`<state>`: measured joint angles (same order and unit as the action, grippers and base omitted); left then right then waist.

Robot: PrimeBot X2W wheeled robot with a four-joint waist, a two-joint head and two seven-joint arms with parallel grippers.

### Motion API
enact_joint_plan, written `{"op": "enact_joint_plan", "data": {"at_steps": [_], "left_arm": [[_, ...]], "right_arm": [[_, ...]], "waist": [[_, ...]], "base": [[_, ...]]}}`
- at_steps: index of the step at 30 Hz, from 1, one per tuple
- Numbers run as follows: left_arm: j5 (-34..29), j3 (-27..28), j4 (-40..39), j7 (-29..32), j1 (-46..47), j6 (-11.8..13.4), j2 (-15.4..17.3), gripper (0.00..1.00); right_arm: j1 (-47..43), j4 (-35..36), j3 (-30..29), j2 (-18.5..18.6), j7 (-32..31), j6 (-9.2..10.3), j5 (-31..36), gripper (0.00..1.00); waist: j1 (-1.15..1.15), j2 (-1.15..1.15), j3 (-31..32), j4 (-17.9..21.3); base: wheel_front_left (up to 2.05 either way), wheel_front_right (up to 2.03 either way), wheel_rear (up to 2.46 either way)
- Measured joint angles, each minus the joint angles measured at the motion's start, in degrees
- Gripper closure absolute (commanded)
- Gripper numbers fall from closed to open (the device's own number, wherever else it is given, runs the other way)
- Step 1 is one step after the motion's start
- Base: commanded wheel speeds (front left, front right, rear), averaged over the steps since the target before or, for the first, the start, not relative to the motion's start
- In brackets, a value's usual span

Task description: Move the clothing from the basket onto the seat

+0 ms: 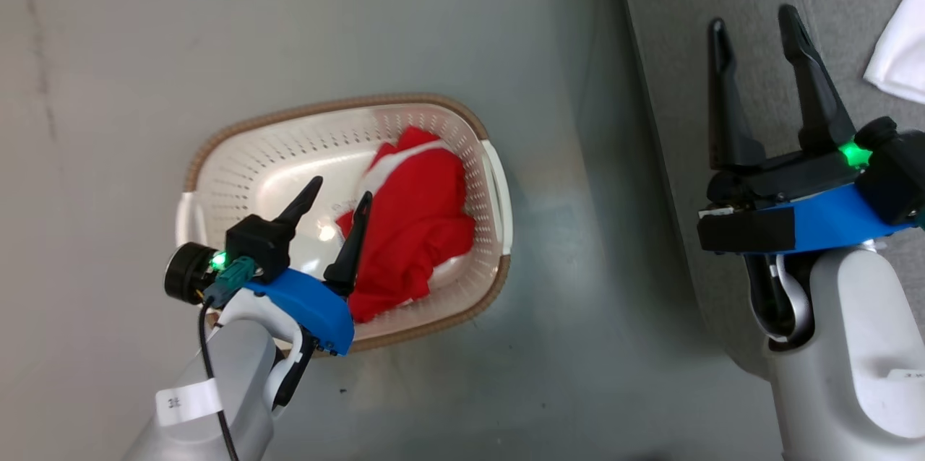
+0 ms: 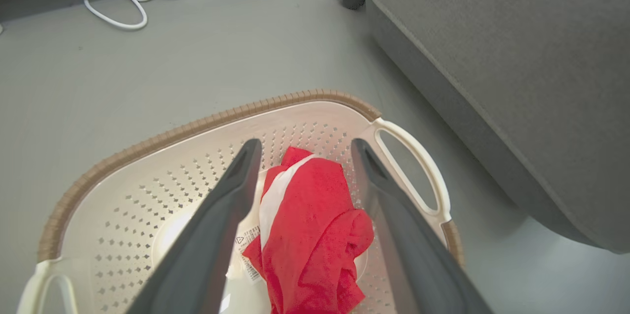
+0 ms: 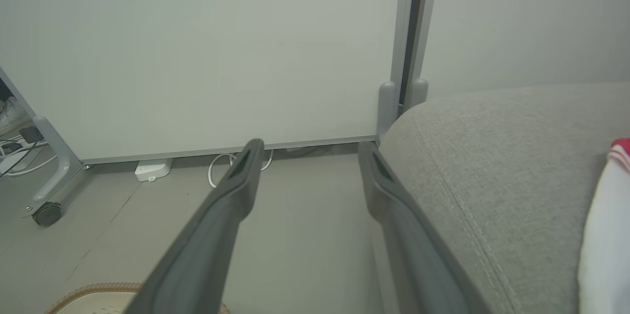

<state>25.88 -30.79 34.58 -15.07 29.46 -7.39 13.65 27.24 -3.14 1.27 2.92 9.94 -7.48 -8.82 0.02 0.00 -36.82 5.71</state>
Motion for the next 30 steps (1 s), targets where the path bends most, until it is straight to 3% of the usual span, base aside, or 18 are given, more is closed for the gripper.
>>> {"op": "enact_joint_plan", "data": {"at_steps": [7,15,21,30], "left_arm": [[1.16,-11.6,7.65,0.64,6.78,-0.01,2.68,0.0],[4.44,-20.47,12.83,1.68,13.19,-0.01,5.21,0.0],[4.17,-22.1,18.33,2.36,16.69,0.05,6.3,0.0],[3.72,-22.12,26.11,4.49,19.81,4.27,4.71,0.0]], "right_arm": [[2.93,-1.11,2.99,0.0,2.21,-0.01,-1.98,0.0],[4.48,-2.71,5.79,0.0,4.05,-0.01,-4.88,0.0],[5.95,-3.1,8.39,-0.01,4.81,-0.01,-7.01,0.0],[7.23,-2.59,10.33,-0.02,5.04,-0.01,-8.31,0.0]], "waist": [[0.0,0.0,-7.65,4.05],[-0.01,0.0,-13.9,8.54],[-0.01,0.0,-17.03,11.34],[-0.02,0.0,-19.61,13.44]], "base": [[0.0,0.0,0.0],[0.0,0.0,0.0],[0.0,0.0,0.0],[0.0,0.0,0.0]]}}
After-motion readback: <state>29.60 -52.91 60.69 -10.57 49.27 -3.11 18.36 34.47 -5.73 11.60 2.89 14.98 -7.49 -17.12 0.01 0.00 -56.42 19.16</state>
